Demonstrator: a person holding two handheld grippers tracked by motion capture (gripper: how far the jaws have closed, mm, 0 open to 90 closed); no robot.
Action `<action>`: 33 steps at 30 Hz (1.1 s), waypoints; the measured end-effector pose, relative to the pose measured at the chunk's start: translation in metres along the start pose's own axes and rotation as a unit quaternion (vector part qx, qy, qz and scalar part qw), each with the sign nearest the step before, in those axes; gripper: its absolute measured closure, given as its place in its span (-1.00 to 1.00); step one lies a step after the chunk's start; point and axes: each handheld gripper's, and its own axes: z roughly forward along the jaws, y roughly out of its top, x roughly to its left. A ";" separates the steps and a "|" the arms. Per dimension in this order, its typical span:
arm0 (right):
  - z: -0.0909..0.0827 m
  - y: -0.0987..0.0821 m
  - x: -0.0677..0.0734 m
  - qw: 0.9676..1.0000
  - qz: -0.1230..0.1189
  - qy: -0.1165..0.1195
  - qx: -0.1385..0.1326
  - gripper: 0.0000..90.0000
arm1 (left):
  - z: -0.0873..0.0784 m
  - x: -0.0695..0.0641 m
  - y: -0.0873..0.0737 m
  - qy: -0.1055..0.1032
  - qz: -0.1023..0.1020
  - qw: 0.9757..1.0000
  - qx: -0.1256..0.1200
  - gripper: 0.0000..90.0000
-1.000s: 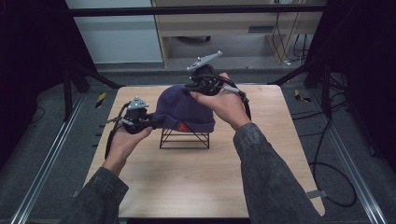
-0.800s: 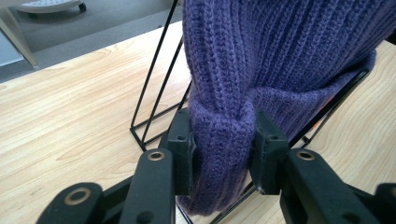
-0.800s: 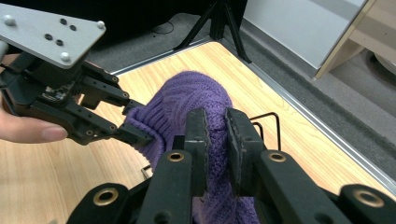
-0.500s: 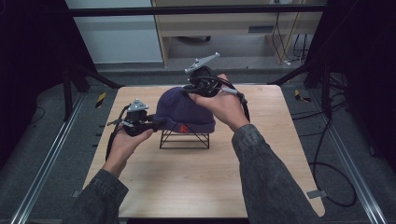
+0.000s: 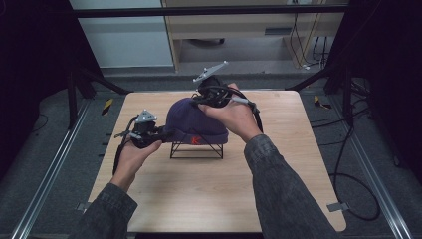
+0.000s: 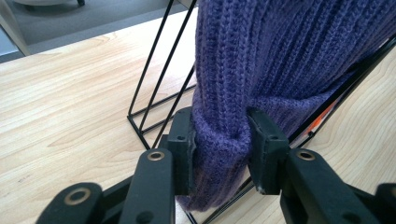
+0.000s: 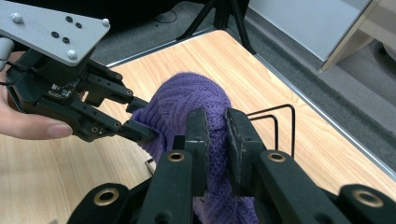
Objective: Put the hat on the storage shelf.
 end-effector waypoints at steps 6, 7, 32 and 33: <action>0.004 -0.004 0.002 1.000 0.000 0.002 0.004 0.78 | 0.004 0.000 -0.004 -0.001 -0.001 1.000 0.004 0.42; 0.004 -0.004 0.003 1.000 -0.001 0.002 0.004 0.78 | 0.004 0.000 -0.004 -0.001 -0.002 1.000 0.004 0.40; 0.029 -0.024 0.004 0.999 0.010 0.008 0.041 0.78 | 0.018 0.008 -0.030 -0.001 -0.010 0.999 0.033 0.42; 0.030 -0.025 0.004 0.999 0.009 0.008 0.043 0.78 | 0.019 0.009 -0.030 0.000 -0.008 0.999 0.034 0.42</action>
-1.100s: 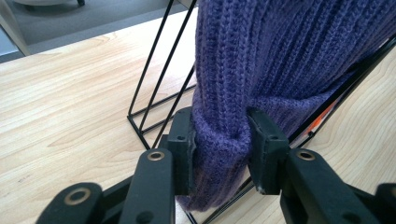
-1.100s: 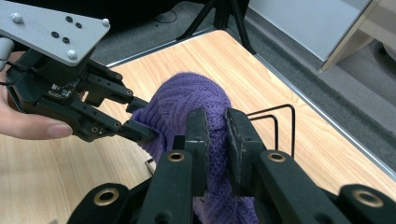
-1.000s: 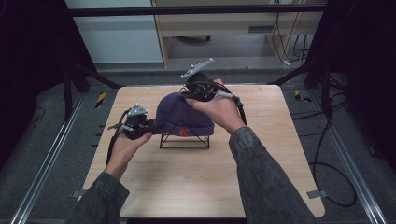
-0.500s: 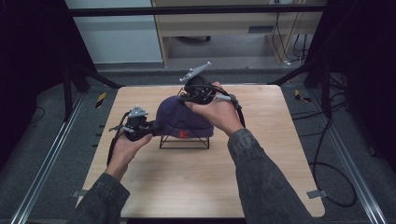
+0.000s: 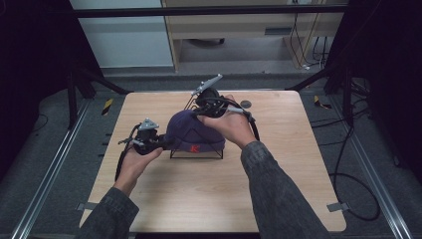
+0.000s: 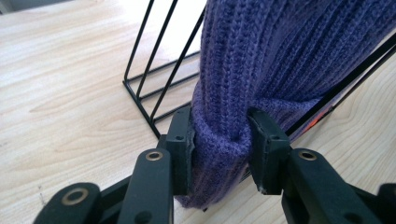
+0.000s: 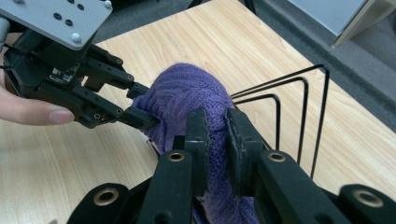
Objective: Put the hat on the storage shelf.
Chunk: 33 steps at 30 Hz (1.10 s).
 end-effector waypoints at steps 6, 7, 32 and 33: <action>0.005 0.000 0.002 1.000 -0.001 0.003 0.003 0.77 | 0.002 0.003 -0.005 0.000 -0.009 1.000 -0.001 0.41; 0.006 0.000 0.003 1.000 -0.002 0.004 0.003 0.77 | 0.002 0.003 -0.006 0.000 -0.009 1.000 0.001 0.41; 0.002 0.008 0.014 1.000 0.008 0.000 -0.013 0.48 | -0.019 0.008 -0.027 0.029 -0.035 0.999 -0.023 0.04; 0.000 0.008 0.014 1.000 0.009 -0.002 -0.015 0.47 | -0.020 0.009 -0.029 0.032 -0.040 0.998 -0.026 0.01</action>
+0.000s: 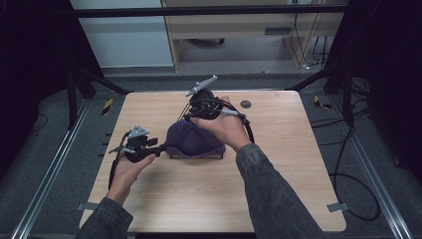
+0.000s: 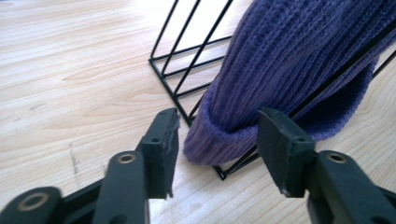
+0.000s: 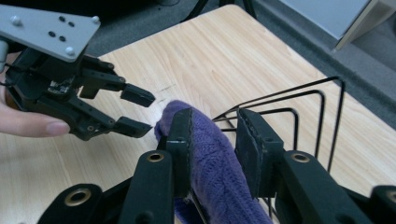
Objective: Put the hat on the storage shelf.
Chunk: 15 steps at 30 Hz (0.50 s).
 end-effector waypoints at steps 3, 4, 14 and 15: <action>-0.005 0.001 0.000 1.000 0.004 -0.001 -0.007 0.43 | -0.004 0.004 -0.005 0.011 -0.011 1.000 0.000 -0.08; -0.006 0.001 -0.001 1.000 0.005 -0.003 -0.009 0.42 | -0.005 0.005 -0.006 0.011 -0.019 1.000 -0.003 -0.11; -0.018 0.001 -0.002 1.000 0.007 -0.008 -0.017 0.31 | -0.005 0.004 -0.019 0.033 0.001 0.999 0.020 -0.34; -0.020 0.001 -0.001 1.000 0.006 -0.009 -0.018 0.28 | -0.005 0.004 -0.020 0.035 0.002 0.999 0.023 -0.37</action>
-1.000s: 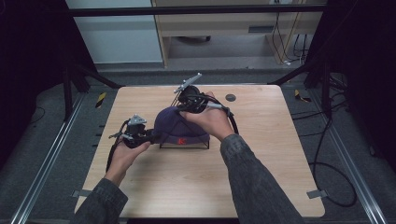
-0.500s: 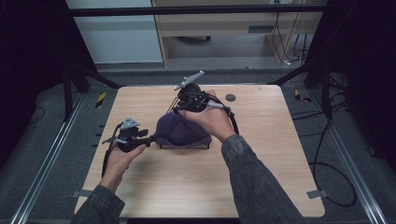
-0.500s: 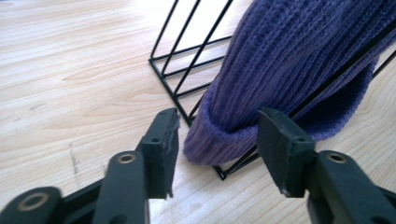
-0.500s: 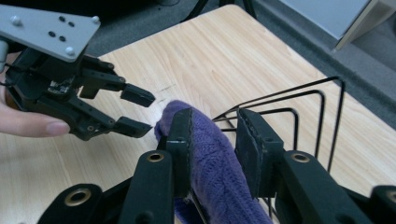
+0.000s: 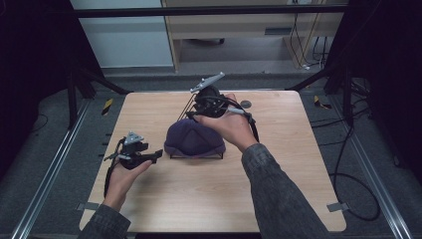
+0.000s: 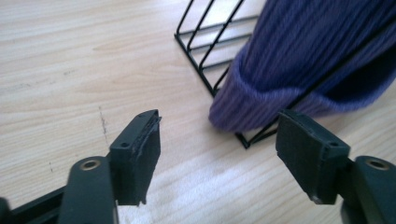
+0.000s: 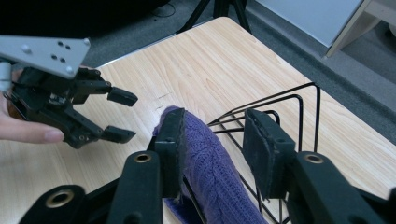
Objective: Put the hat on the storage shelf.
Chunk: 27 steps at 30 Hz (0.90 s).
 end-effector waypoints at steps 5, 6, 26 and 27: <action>-0.007 -0.002 0.001 1.000 0.004 -0.004 -0.004 0.07 | 0.003 0.002 -0.006 0.014 -0.003 1.000 0.014 -0.53; -0.008 -0.003 0.000 1.000 0.005 -0.006 -0.006 0.01 | 0.004 0.003 -0.008 0.014 -0.004 1.000 0.018 -0.57; -0.044 -0.016 -0.017 0.997 0.031 -0.051 -0.052 -0.86 | 0.009 0.014 -0.023 0.038 0.005 0.998 0.059 -0.86; -0.048 -0.017 -0.018 0.997 0.034 -0.054 -0.052 -0.87 | 0.009 0.015 -0.023 0.038 0.004 0.998 0.059 -0.86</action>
